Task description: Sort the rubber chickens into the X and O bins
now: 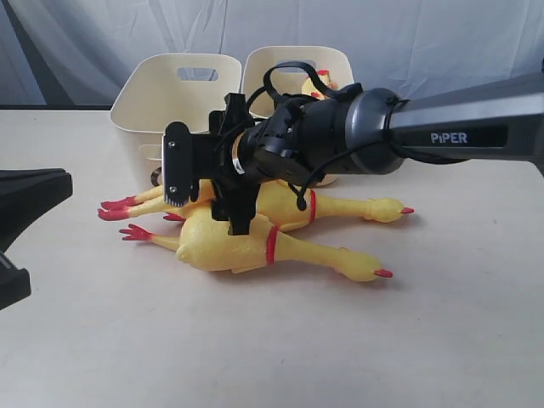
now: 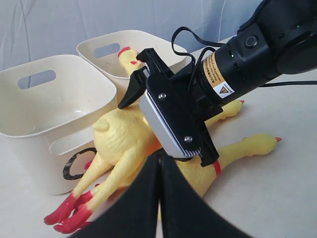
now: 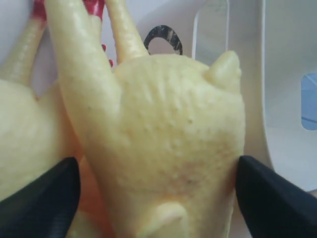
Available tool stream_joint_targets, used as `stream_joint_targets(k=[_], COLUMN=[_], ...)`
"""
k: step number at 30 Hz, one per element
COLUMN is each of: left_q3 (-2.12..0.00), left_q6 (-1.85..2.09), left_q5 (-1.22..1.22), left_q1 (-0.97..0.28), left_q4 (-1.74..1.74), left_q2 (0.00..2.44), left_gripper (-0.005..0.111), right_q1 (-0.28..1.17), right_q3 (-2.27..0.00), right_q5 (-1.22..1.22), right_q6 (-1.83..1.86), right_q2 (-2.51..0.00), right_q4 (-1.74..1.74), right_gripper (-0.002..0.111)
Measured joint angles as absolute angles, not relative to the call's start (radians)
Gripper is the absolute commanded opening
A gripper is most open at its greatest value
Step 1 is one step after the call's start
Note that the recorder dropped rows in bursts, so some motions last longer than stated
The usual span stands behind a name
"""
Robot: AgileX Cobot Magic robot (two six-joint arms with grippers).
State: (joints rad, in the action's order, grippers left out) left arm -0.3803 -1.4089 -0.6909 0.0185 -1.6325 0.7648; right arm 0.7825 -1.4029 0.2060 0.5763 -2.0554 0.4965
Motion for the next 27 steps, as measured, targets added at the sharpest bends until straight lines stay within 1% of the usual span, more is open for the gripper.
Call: stream_joint_targets(k=[5,8,12,13,27], left_q3=[-0.380,-0.380,-0.380,-0.380,-0.380], left_q6=[-1.409,-1.409,-1.409,-1.409,-1.409], left_q5=[-0.691,-0.691,-0.691,-0.691,-0.691], left_q1=[0.018,0.018,0.018,0.018,0.018], left_q4=[-1.632,-1.632,-1.632,-1.632,-1.632], left_q2=[0.765,0.765,0.765,0.765,0.765], left_gripper=[0.000,0.000,0.000,0.000,0.000], right_q1=[0.783,0.783,0.783,0.783,0.783], right_q3=[-1.405,-1.405,-1.405,-1.405,-1.407], right_q5=[0.201,0.203,0.213,0.218,0.287], right_q6=[0.576,0.576,0.576,0.576,0.576], right_q2=[-2.055,-2.060,-2.062,-2.062,-2.028], right_q4=[0.497,0.498,0.498,0.498,0.489], right_gripper=[0.046,0.028,0.001,-0.001,-0.001])
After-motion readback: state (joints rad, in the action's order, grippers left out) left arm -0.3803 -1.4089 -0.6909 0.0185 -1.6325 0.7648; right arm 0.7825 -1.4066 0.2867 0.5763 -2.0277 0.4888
